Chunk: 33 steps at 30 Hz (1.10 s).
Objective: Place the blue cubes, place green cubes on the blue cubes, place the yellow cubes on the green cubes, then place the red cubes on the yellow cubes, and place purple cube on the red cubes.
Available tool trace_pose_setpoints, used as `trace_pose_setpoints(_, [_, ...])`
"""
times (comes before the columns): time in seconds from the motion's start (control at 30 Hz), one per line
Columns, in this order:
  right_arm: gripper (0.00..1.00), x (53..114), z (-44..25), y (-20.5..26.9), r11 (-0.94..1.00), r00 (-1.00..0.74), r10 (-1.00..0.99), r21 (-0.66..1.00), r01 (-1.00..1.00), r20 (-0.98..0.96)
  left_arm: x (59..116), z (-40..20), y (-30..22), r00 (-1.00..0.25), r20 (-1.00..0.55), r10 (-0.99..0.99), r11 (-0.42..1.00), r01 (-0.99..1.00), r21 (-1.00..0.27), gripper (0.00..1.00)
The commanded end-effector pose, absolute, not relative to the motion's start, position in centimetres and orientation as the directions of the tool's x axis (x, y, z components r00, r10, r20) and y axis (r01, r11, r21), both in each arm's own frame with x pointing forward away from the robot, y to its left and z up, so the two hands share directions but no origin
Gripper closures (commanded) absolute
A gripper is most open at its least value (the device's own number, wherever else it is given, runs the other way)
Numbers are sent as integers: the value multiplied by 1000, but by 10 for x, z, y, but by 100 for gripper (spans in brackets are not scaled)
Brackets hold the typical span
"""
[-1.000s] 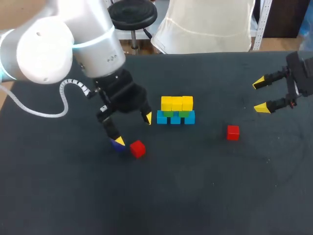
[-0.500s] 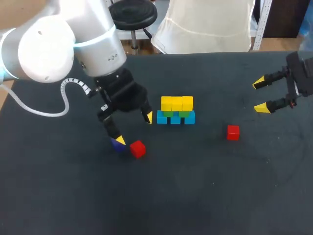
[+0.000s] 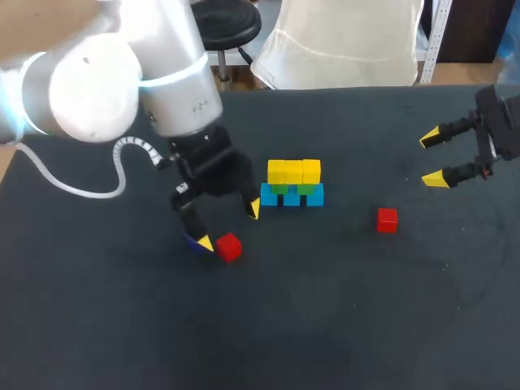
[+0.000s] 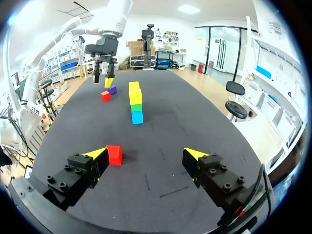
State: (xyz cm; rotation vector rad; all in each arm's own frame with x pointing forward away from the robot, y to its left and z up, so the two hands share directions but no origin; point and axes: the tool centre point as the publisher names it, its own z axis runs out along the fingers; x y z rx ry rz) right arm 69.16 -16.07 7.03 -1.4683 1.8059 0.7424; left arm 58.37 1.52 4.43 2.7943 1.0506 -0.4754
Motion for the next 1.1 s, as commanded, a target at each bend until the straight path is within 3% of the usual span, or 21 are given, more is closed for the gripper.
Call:
trace_pose_setpoints(0.03, [0,693,69,-161,197,-127,-587,10,-980,-799,586,34,6,716,-325,618,-764,645,-32,0])
trace_pose_setpoints(1.0, [0,693,69,-161,197,-127,-587,10,-980,-799,582,4,30,705,-332,626,-753,657,-26,0])
trace_pose_setpoints(1.07, [0,693,69,-161,197,-127,-587,10,-980,-799,583,3,30,706,-329,627,-754,657,-27,9])
trace_pose_setpoints(1.1, [0,693,69,-161,197,-127,-587,10,-980,-799,583,3,30,707,-328,626,-755,656,-27,31])
